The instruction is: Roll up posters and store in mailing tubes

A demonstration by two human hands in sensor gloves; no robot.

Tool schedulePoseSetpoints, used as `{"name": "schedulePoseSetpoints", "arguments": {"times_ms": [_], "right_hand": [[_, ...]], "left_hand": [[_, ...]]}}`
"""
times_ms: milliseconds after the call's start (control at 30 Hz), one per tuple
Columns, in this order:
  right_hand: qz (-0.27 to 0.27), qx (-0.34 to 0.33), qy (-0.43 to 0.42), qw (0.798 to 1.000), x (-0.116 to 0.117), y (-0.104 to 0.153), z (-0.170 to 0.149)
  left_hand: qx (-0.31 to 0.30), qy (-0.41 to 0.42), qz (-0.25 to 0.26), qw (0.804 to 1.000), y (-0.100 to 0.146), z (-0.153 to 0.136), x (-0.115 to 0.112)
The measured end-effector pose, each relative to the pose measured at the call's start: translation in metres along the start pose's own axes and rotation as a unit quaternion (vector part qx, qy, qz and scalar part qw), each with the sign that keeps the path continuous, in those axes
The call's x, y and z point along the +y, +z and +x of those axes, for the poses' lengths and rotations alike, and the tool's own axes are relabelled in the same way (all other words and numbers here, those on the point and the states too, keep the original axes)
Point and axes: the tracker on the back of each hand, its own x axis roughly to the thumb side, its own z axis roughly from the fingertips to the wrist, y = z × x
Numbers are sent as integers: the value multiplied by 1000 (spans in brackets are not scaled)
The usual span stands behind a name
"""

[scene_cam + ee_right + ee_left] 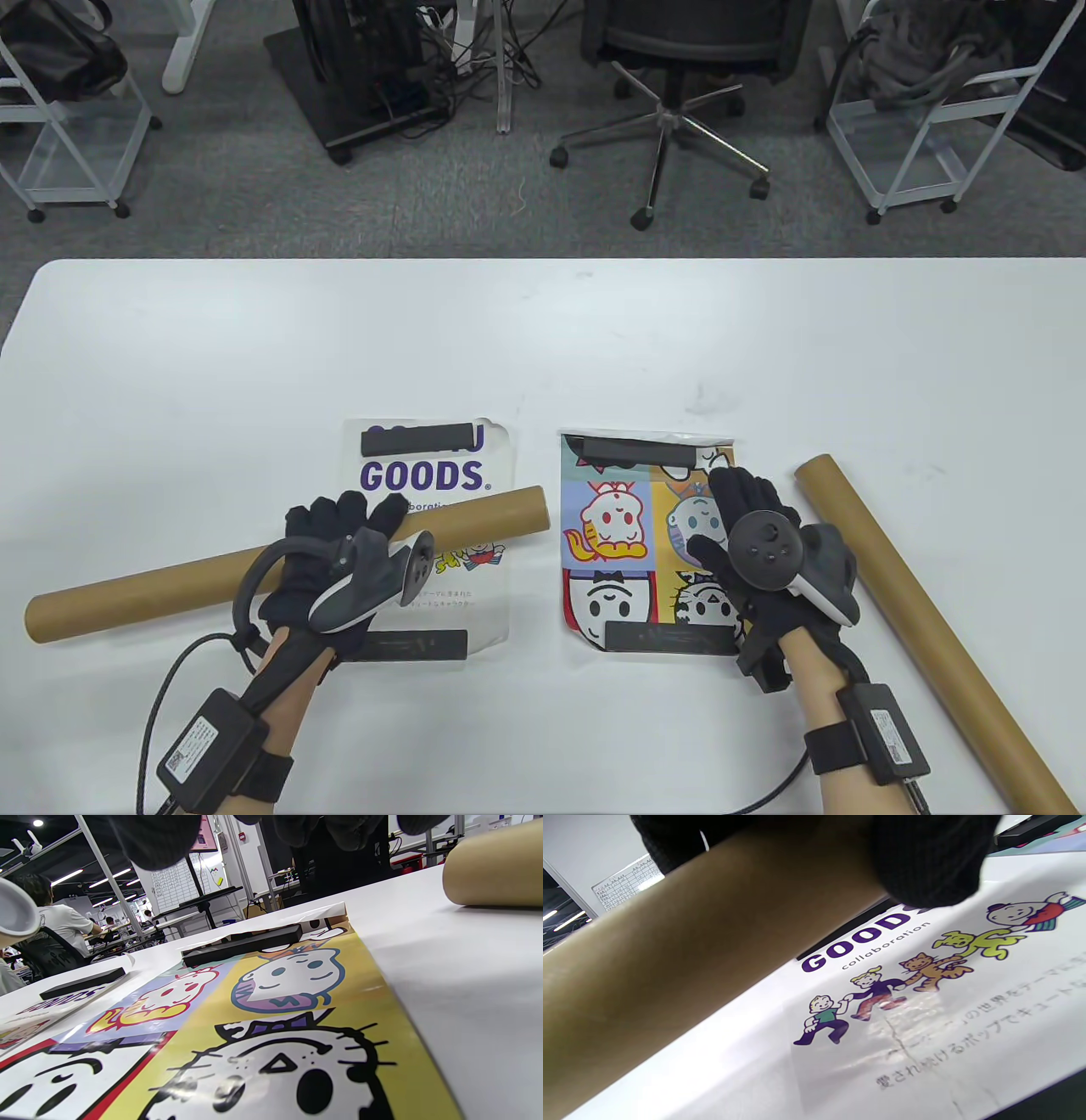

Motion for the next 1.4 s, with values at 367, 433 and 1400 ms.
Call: {"name": "schedulePoseSetpoints", "arguments": {"times_ms": [367, 433, 1400], "right_hand": [[-3, -67, -16, 998, -8, 0, 47], [-3, -78, -16, 997, -9, -1, 57], [-56, -95, -189, 976, 11, -27, 86]], "left_hand": [[-10, 19, 11, 1000, 2, 0, 3], [-12, 21, 12, 1000, 2, 0, 3], [-58, 19, 26, 998, 9, 27, 9]]}}
